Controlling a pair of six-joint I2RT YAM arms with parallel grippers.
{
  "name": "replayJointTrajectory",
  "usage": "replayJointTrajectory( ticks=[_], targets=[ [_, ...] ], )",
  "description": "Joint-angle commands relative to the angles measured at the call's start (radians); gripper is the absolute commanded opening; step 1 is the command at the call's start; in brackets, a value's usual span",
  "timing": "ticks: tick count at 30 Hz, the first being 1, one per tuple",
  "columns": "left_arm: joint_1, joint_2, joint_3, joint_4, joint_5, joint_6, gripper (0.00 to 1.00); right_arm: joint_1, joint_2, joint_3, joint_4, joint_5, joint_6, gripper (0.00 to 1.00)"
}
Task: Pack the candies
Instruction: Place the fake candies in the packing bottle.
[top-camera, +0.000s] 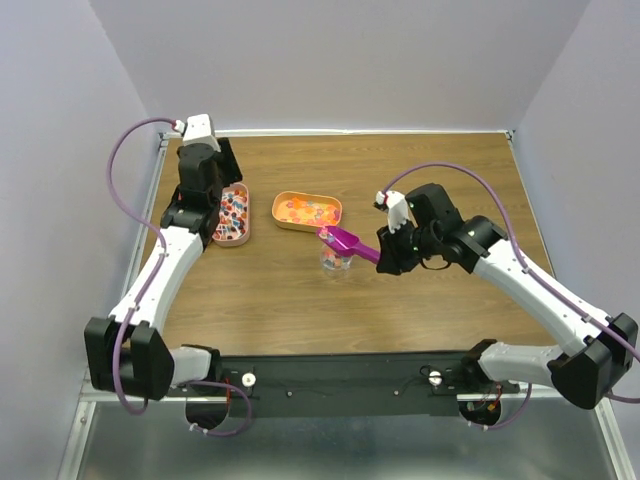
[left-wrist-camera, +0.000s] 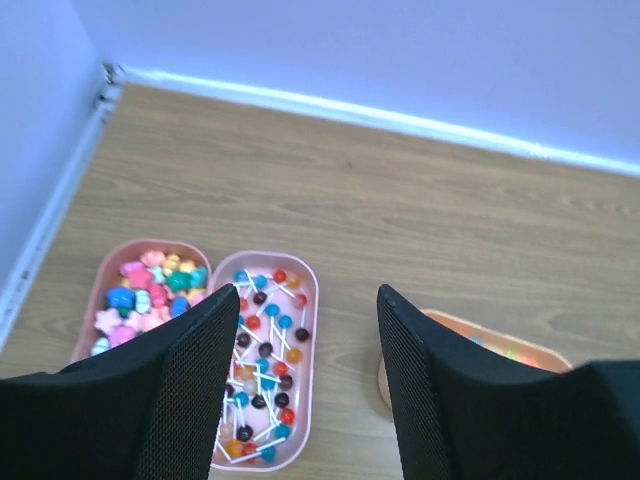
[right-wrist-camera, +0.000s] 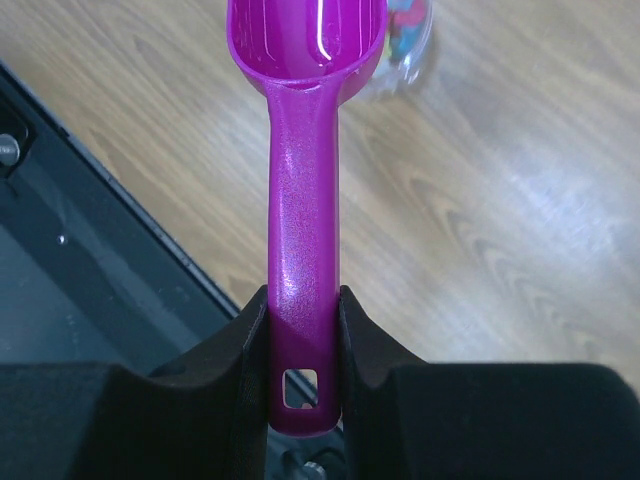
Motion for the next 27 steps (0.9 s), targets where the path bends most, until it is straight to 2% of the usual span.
replayJointTrajectory(
  ticks=[1,4,16,27],
  targets=[
    [0.003,-0.117,-0.055,0.105,-0.109,0.036,0.73,0.017,-0.024,-0.028,-0.059,0.012,0.106,0.01],
    [0.003,-0.158,-0.084,0.140,-0.131,0.049,0.80,0.021,-0.018,-0.013,-0.091,0.014,0.132,0.01],
    [0.005,-0.158,-0.089,0.149,-0.169,0.069,0.81,0.050,-0.018,-0.001,-0.209,0.001,0.211,0.01],
    [0.007,-0.158,-0.087,0.149,-0.168,0.075,0.82,0.050,0.087,0.123,-0.346,0.026,0.225,0.01]
  ],
)
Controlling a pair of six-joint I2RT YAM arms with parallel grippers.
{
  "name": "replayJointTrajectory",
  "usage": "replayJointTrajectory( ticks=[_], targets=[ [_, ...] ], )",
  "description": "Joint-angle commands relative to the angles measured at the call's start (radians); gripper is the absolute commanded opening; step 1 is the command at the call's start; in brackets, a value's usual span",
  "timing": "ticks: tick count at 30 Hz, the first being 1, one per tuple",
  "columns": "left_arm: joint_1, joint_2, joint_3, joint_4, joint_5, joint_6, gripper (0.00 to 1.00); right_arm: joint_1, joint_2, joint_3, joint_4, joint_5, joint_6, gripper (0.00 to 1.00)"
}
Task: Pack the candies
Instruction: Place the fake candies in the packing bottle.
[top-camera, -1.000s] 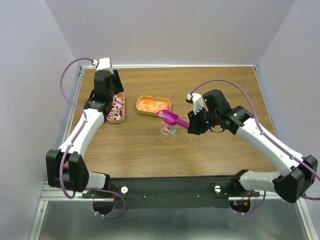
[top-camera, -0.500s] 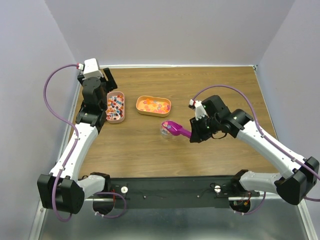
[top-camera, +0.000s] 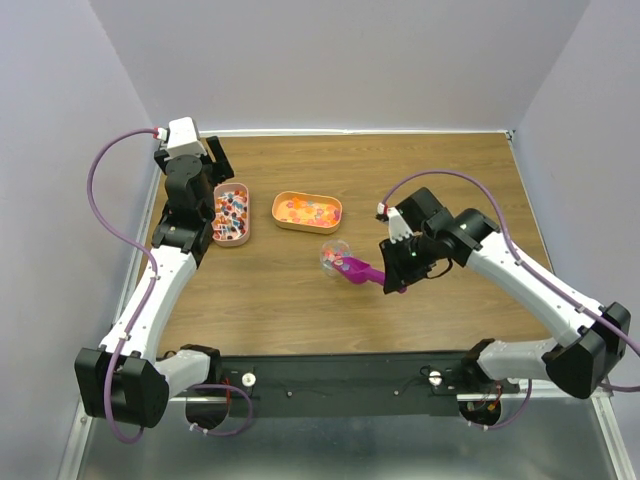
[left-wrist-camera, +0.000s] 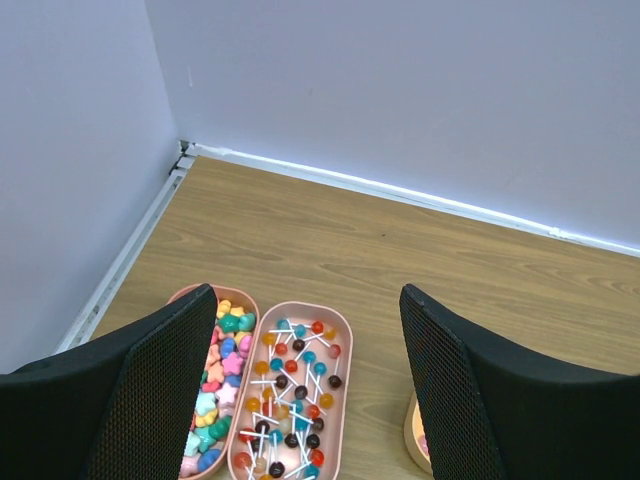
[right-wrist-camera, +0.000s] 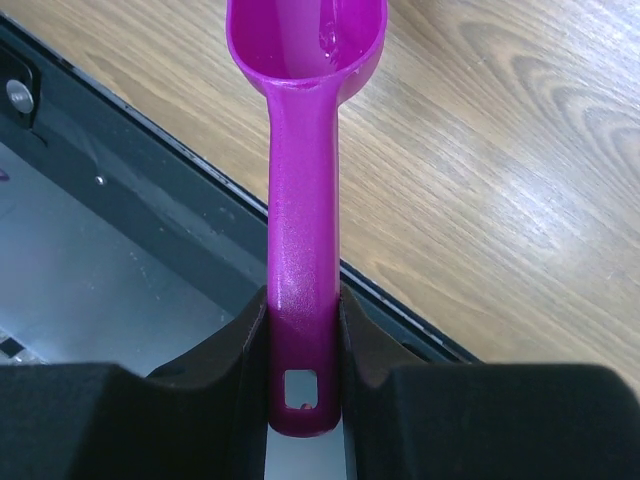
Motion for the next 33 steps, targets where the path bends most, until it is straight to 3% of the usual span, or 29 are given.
replayJointTrajectory(
  ticks=[1,33],
  targets=[
    [0.006,0.003,-0.005,0.023,-0.037,0.014,0.82,0.008,0.052,0.092,-0.084,0.023,0.022,0.01],
    [0.015,0.006,-0.001,0.015,-0.011,0.011,0.81,0.006,0.295,0.417,-0.308,0.041,0.001,0.01]
  ],
)
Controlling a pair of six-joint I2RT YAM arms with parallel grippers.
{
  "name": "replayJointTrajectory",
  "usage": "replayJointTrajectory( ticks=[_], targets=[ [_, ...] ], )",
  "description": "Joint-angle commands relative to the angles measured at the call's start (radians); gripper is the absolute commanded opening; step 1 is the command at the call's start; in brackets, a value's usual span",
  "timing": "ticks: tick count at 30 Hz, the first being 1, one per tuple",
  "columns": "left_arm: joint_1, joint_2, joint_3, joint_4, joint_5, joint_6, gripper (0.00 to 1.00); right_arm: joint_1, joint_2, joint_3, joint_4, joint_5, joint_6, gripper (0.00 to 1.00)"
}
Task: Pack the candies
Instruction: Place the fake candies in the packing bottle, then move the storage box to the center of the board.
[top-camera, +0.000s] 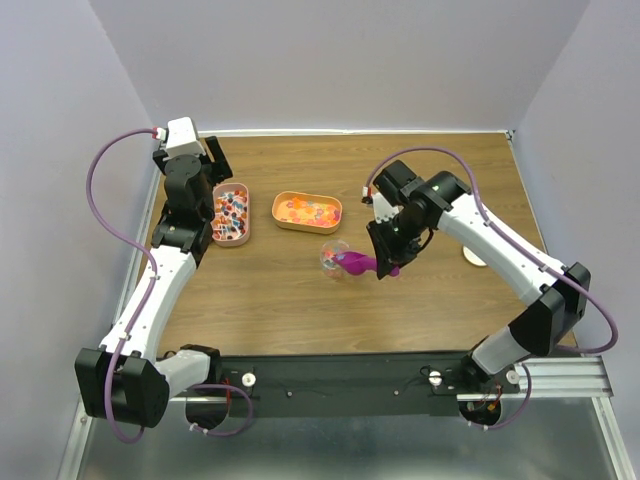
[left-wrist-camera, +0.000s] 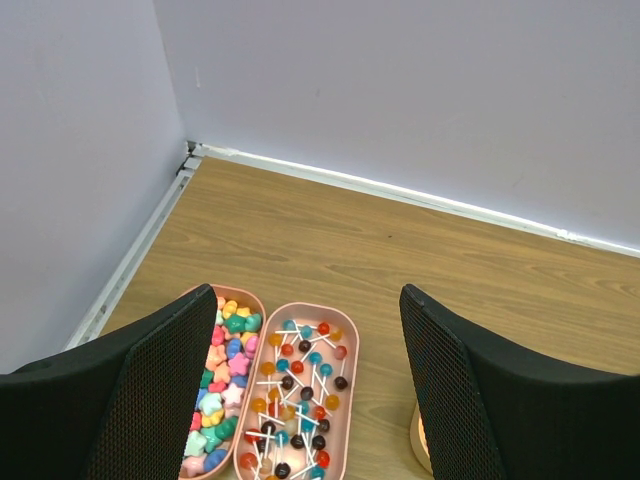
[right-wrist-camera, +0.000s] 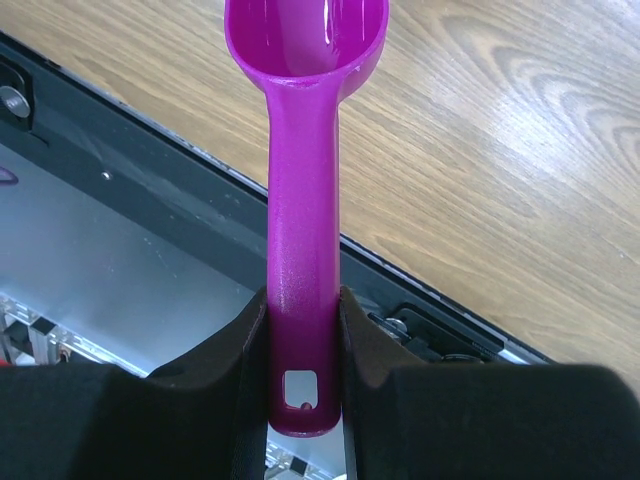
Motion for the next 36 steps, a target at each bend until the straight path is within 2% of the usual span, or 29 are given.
replayJointTrajectory(
  ticks=[1,6,14,26,31,36],
  targets=[
    [0.008,0.007,-0.001,0.017,-0.003,0.006,0.81,0.006,0.020,0.087,-0.067,0.015,-0.011,0.01],
    [0.012,0.006,-0.002,0.017,-0.002,0.003,0.81,0.006,0.031,0.090,-0.079,-0.008,-0.019,0.01],
    [0.013,0.010,-0.001,0.017,0.007,0.002,0.81,0.006,0.014,0.000,-0.079,-0.013,-0.028,0.01],
    [0.015,0.021,0.001,0.012,0.021,-0.001,0.81,0.006,-0.024,0.027,-0.067,-0.028,-0.054,0.01],
    [0.016,0.026,0.001,0.012,0.029,-0.003,0.81,0.006,-0.095,0.018,0.036,-0.036,-0.076,0.01],
    [0.016,0.043,0.002,0.011,0.055,-0.009,0.81,0.006,-0.281,-0.138,0.273,0.018,-0.174,0.01]
  ],
)
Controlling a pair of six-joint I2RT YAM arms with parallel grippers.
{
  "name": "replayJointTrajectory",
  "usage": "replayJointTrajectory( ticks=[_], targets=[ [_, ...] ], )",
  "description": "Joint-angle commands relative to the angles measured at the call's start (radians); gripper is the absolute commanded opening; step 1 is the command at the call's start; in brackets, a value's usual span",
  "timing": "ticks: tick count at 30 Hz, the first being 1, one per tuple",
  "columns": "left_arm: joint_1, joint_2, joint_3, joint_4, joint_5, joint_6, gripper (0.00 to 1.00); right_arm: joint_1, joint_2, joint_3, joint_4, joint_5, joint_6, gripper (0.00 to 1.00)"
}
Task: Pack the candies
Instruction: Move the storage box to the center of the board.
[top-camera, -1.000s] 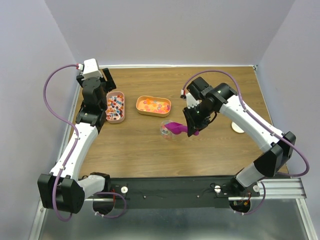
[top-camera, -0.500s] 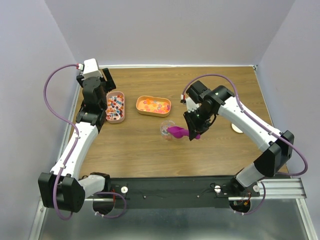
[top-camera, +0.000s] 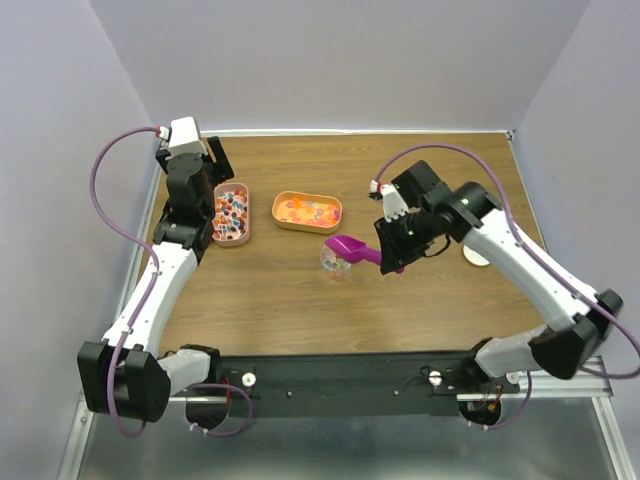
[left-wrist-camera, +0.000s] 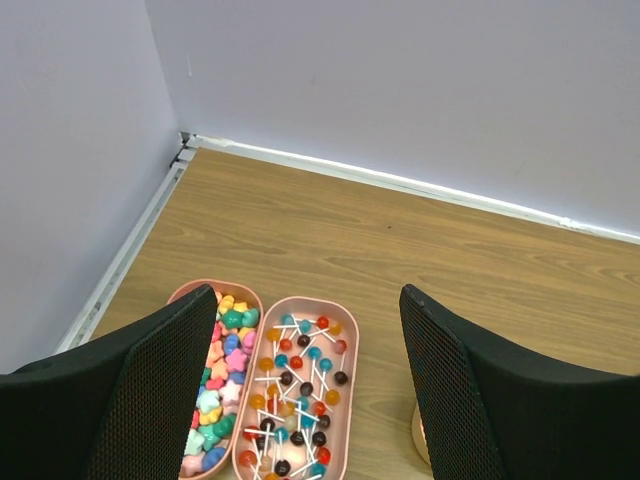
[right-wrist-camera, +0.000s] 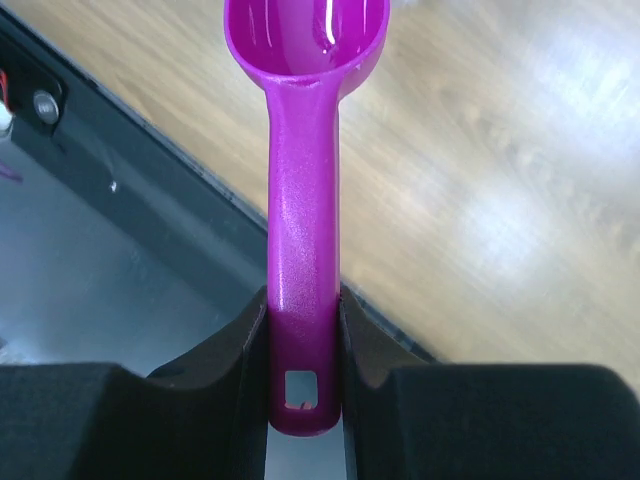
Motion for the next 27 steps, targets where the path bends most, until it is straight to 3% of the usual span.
replayJointTrajectory(
  ticks=[1,7,13,20,27],
  targets=[
    [0.008,0.022,0.002,0.009,0.040,-0.010,0.81,0.006,-0.208,-0.152,0.267,0.037,-0.113,0.01],
    [0.006,0.062,0.006,0.002,0.141,-0.042,0.81,0.006,-0.433,-0.422,0.580,0.148,-0.217,0.01],
    [-0.026,0.145,0.032,-0.034,0.283,-0.083,0.80,0.006,-0.552,-0.638,0.856,0.248,-0.246,0.01],
    [-0.155,0.268,0.081,-0.125,0.261,-0.074,0.80,0.006,-0.596,-0.803,1.073,0.429,-0.217,0.01],
    [-0.213,0.432,0.168,-0.262,0.199,-0.077,0.77,0.006,-0.628,-0.883,1.160,0.538,-0.213,0.01]
  ],
)
